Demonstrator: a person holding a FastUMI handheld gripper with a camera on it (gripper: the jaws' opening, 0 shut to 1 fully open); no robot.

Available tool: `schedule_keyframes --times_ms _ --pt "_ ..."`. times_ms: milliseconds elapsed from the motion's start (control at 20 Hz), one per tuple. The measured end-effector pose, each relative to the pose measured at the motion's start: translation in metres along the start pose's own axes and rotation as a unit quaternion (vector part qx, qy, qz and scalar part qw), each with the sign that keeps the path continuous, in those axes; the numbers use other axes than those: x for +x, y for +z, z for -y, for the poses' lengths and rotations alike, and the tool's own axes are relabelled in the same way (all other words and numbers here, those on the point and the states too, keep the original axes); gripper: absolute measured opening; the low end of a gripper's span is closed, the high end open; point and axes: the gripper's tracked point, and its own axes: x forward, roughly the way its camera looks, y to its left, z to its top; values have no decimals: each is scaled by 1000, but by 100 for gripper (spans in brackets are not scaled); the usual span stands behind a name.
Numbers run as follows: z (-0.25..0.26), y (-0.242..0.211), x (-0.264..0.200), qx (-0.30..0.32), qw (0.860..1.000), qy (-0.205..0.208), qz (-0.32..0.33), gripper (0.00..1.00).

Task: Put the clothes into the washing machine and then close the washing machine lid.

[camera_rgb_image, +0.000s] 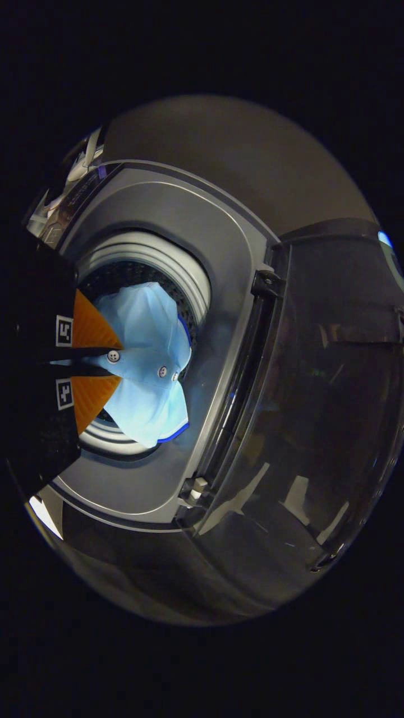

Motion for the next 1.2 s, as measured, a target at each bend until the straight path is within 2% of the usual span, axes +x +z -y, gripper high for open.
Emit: schedule_keyframes --times_ms 250,500,700,850,900,1050,1200 --pt "2 -5 9 107 994 16 -21 12" --pt "10 -12 12 80 997 10 -16 23" --pt "12 6 4 77 997 1 20 18" --pt "7 4 4 93 996 4 7 29" --pt "10 6 4 97 995 -1 9 25" --pt "12 7 0 109 994 -5 7 25" --pt "11 -2 -4 108 994 2 -25 65"
